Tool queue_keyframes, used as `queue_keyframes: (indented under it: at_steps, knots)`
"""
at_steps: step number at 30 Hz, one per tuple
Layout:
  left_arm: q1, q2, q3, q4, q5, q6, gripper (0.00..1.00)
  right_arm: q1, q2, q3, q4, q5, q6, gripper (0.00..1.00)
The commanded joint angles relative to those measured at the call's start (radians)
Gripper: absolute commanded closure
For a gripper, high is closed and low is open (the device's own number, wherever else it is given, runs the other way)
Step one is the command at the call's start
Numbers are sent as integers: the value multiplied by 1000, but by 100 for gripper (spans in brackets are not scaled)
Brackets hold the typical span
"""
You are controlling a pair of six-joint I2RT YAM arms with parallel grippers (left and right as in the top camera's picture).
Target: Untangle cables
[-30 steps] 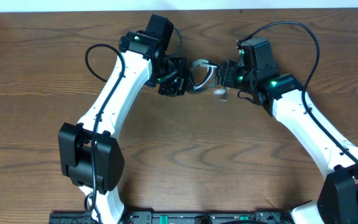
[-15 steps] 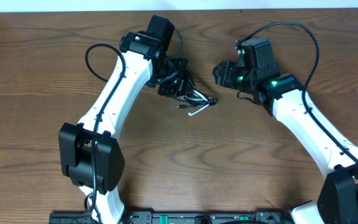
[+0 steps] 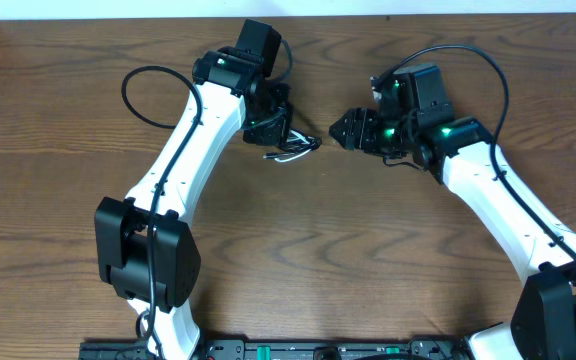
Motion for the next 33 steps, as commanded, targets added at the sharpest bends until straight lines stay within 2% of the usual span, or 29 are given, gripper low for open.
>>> queue_keyframes:
  at_steps: [1,5,12,17,27,33]
  knots:
    - [-3,4,-3,-2,16,-107,93,13,14,19,3,-31,6,34]
    - [-8,4,-3,31,66,-132,93,13,32,19,14,-29,26,34]
    - [-46,4,-3,111,63,-210,93,19,47,19,20,-41,32,34]
    - [-71,4,-3,180,62,-214,93,19,47,19,27,-33,36,34]
    - [-99,4,-3,208,64,-217,93,19,47,19,33,206,95,35]
    - [-109,4,-3,208,90,-217,93,19,47,19,85,245,121,35]
